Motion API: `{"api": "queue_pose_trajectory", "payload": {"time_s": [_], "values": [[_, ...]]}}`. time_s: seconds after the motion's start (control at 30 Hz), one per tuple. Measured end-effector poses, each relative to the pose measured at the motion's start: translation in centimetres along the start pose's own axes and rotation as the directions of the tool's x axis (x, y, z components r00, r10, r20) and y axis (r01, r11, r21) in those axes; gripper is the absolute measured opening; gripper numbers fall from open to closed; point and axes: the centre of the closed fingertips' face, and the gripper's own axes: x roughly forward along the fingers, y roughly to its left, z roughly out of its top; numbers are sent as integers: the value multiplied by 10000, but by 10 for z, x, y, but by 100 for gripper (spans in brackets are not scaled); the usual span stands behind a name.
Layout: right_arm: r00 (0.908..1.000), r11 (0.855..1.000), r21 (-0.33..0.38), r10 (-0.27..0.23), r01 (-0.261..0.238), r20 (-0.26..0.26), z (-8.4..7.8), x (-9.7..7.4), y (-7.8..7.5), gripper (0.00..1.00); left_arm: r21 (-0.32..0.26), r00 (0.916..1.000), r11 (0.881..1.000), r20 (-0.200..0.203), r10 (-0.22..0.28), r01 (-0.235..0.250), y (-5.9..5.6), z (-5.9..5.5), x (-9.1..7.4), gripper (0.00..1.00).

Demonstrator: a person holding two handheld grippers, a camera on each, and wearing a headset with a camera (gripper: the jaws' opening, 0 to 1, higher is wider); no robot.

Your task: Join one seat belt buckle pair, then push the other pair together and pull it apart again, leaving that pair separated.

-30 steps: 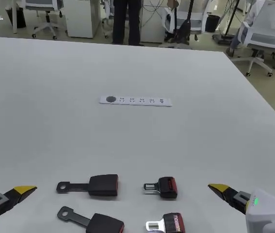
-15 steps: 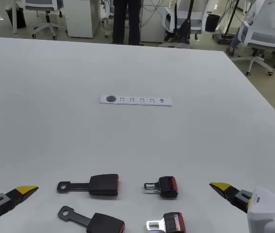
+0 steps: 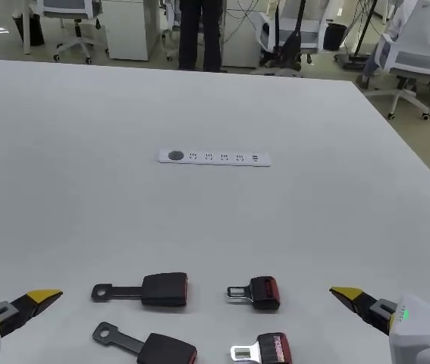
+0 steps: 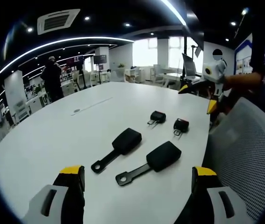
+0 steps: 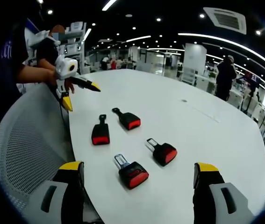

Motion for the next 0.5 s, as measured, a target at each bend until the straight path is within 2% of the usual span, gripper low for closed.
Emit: {"api": "queue_pose_trajectory", "payload": {"time_s": [0.5], "values": [[10000, 10000, -68, 27, -28, -59, 0, 2, -2, 99, 94, 10000, 9999, -22, -38, 38, 3, 1, -1, 97]]}}
